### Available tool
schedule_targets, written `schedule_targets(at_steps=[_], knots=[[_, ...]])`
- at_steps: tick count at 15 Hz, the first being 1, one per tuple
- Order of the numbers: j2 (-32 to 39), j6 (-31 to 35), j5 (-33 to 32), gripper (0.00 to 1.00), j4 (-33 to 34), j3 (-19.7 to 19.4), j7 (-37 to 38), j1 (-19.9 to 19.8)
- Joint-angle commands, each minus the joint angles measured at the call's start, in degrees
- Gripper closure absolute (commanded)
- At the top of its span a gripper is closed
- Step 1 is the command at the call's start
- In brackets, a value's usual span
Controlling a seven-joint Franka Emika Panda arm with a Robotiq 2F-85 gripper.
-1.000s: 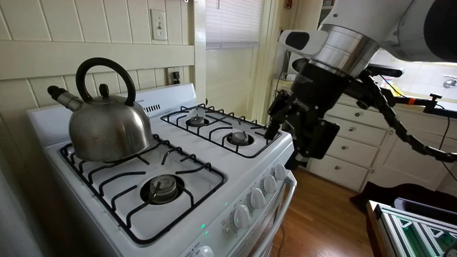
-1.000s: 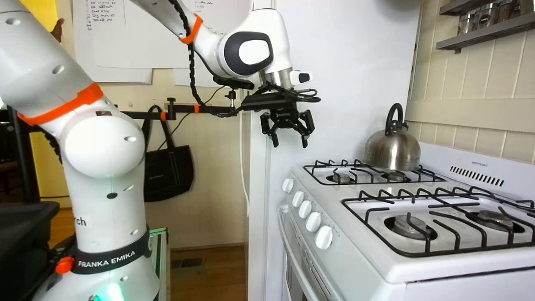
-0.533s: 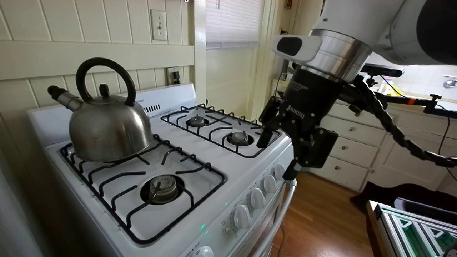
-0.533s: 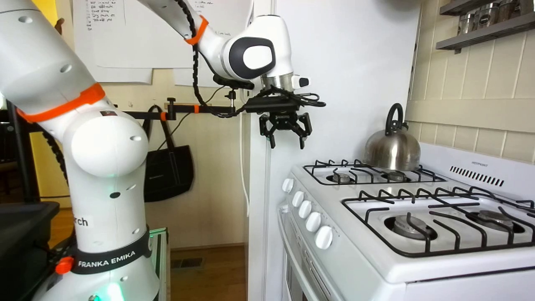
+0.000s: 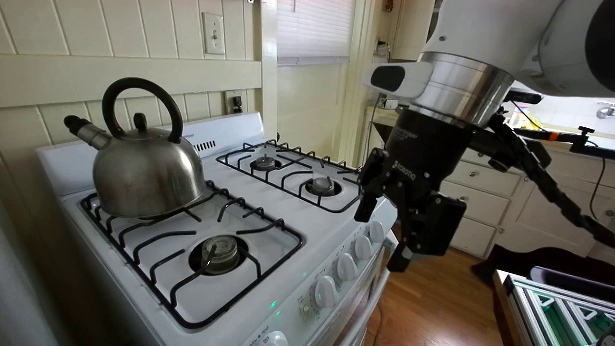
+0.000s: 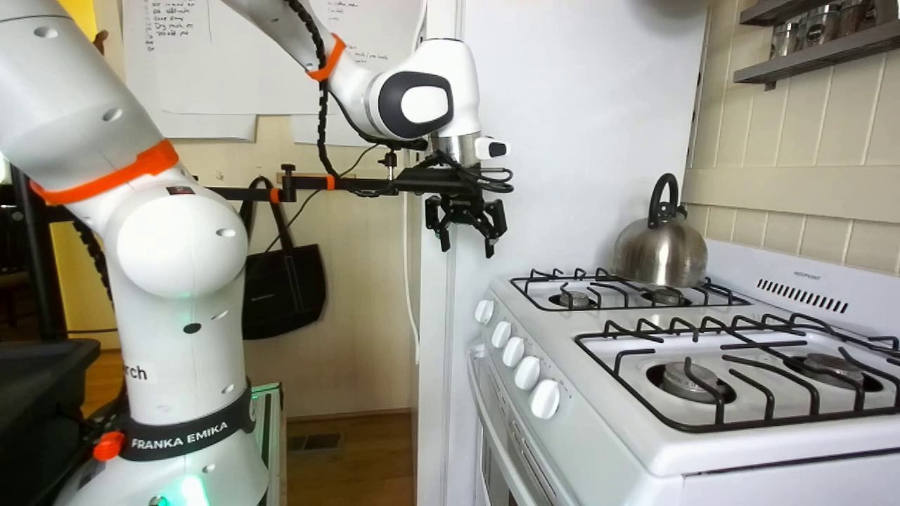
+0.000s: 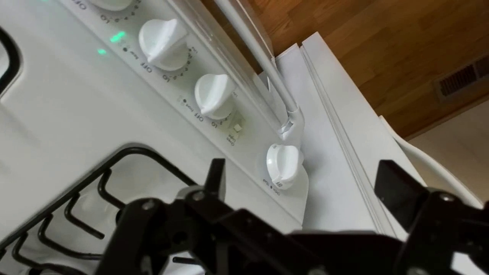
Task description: Turn on the stove
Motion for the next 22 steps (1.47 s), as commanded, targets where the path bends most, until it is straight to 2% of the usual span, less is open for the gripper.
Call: schedule_targets(at_steps=[1, 4, 5, 10, 17, 22], knots=[[0.18, -2.72, 3.55, 0.0, -0.14, 3.05, 6.71, -0.5], [1.21, 0.67, 6.34, 0.0, -0.61, 4.58, 11.7, -0.4], [0.45, -1.32, 4.34, 0.0, 0.11, 4.07, 8.47, -0.78], [0.51, -1.25, 4.41, 0.0, 0.31, 4.36, 8.76, -0.96], [6.68, -1.29, 7.09, 0.0, 1.92, 8.61, 25.03, -2.94], [11.46, 4.19, 9.7, 0.0, 1.82, 10.52, 30.98, -3.24]])
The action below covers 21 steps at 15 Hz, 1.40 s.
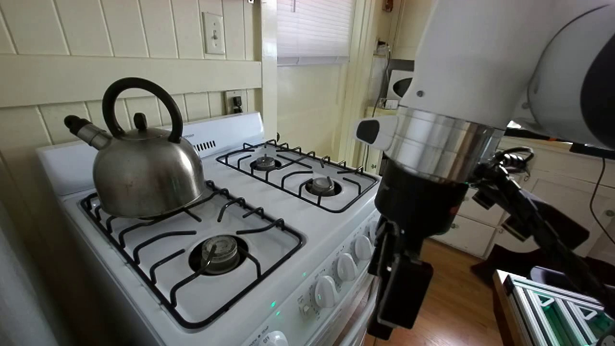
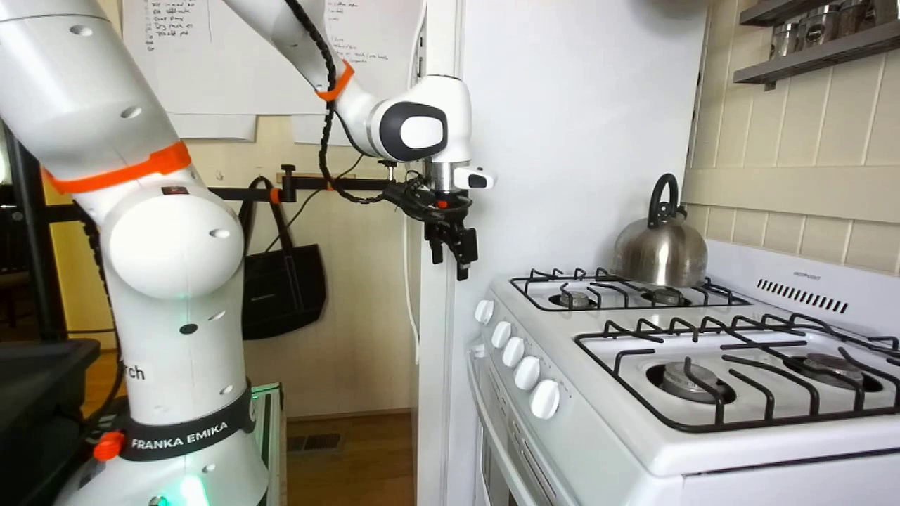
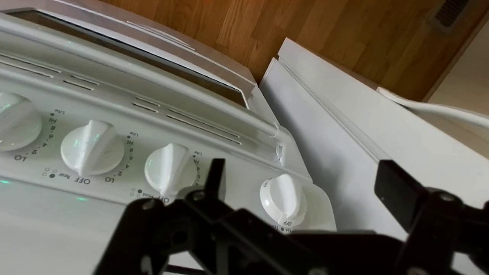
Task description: Turn on the stove
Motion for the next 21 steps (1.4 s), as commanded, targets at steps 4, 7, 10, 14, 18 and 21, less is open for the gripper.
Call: schedule_targets(at_steps=[4, 7, 10, 14, 18, 21], knots=[[8.09, 9.58, 2.93, 0.0, 0.87, 2.93, 5.95, -1.49], [11.59, 14.29, 2.14, 0.34, 1.1, 4.09, 8.45, -2.16], [14.81, 18.59, 0.69, 0.58, 1.3, 5.26, 10.85, -3.1], [18.12, 22.38, -2.69, 0.89, 1.49, 6.46, 14.81, -5.09], [20.26, 24.07, -8.91, 1.0, 1.62, 6.54, 20.65, -7.62], [21.15, 24.13, -13.62, 1.0, 1.99, 6.34, 24.86, -8.92]])
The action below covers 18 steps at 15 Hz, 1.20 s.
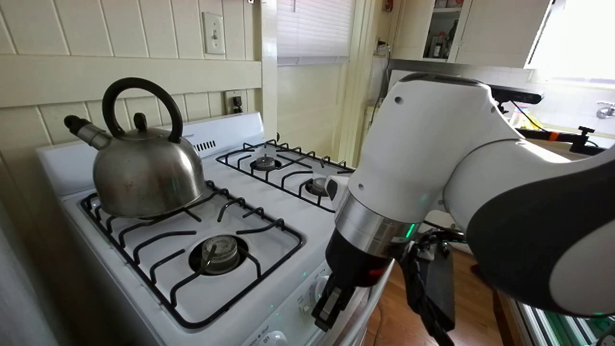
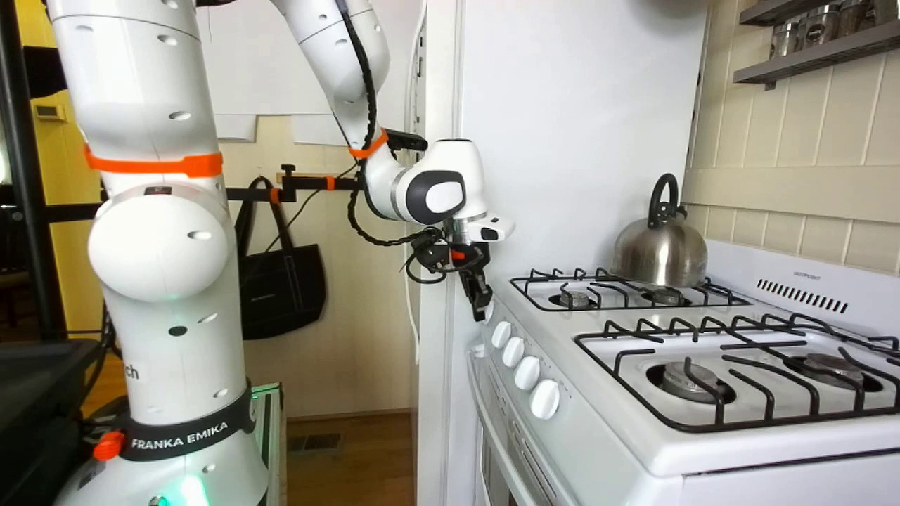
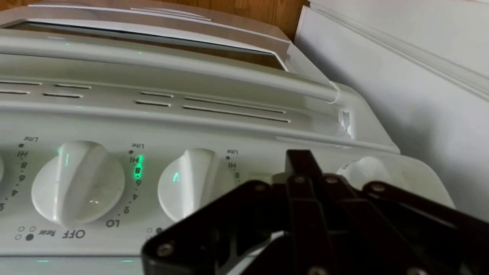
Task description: Turn on the stove
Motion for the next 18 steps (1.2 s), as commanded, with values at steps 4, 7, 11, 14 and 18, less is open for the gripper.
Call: schedule_targets(at_steps=[4, 7, 11, 14, 18], knots=[[2.78, 1.34, -8.87, 1.0, 1.82, 0.59, 9.42, -2.42], [3.79, 1.37, -10.9, 1.0, 2.77, 0.51, 11.63, -2.18], [4.64, 0.56, -14.11, 1.0, 3.22, 0.24, 14.09, -1.96], [4.93, 0.05, -15.44, 1.0, 3.16, 0.04, 14.46, -1.91], [5.2, 0.07, -20.81, 1.0, 3.54, -0.59, 19.57, -2.28]])
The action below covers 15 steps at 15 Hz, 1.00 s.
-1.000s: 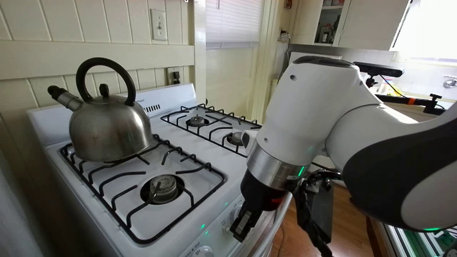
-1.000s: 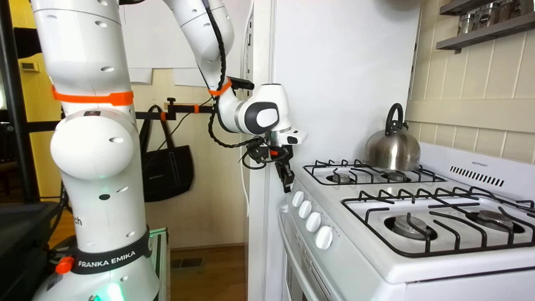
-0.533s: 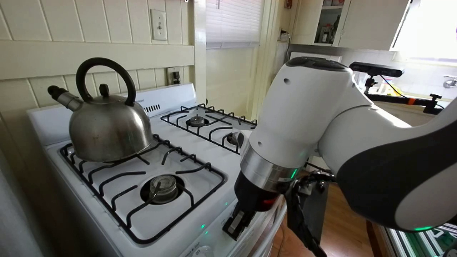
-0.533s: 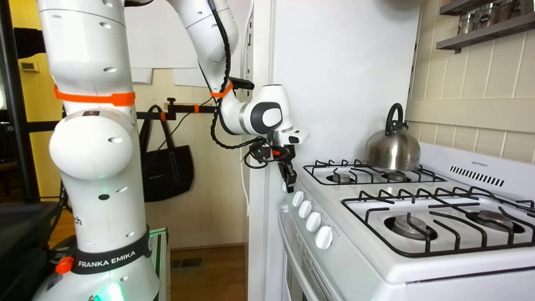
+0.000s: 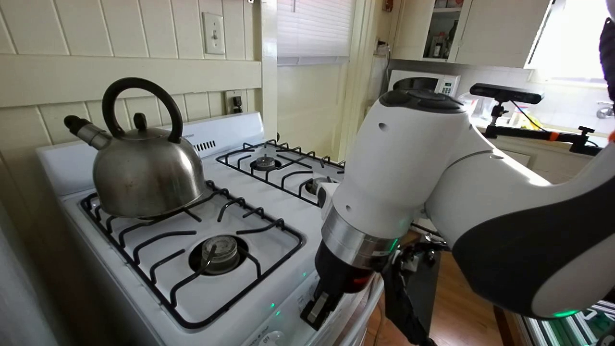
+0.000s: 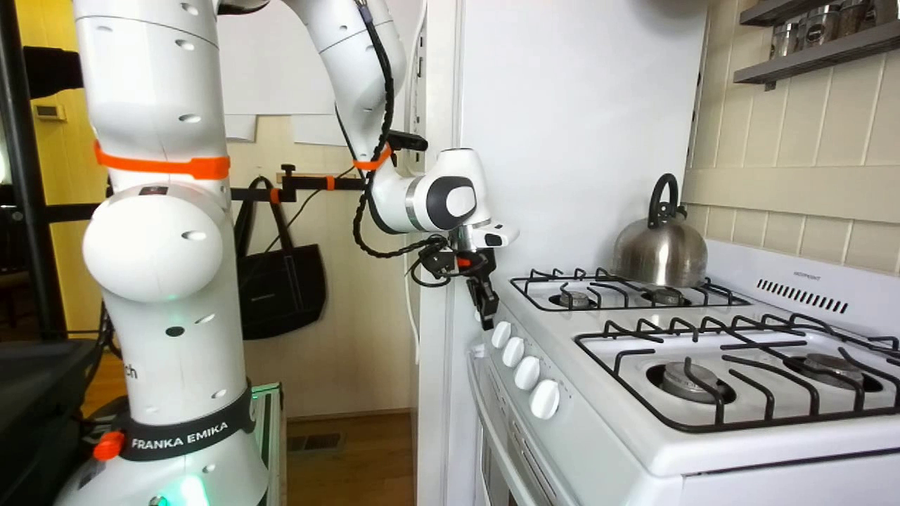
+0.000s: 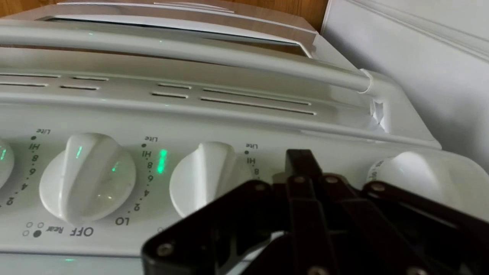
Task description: Turn on the stove
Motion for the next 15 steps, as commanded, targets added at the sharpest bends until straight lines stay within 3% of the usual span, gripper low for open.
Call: schedule_targets(at_steps=[1, 15], knots=[[0.92, -0.01, -6.68, 1.0, 0.91, -0.49, 6.67, -0.52], [2.67, -0.09, -20.96, 1.0, 2.92, -1.15, 21.56, -0.73]])
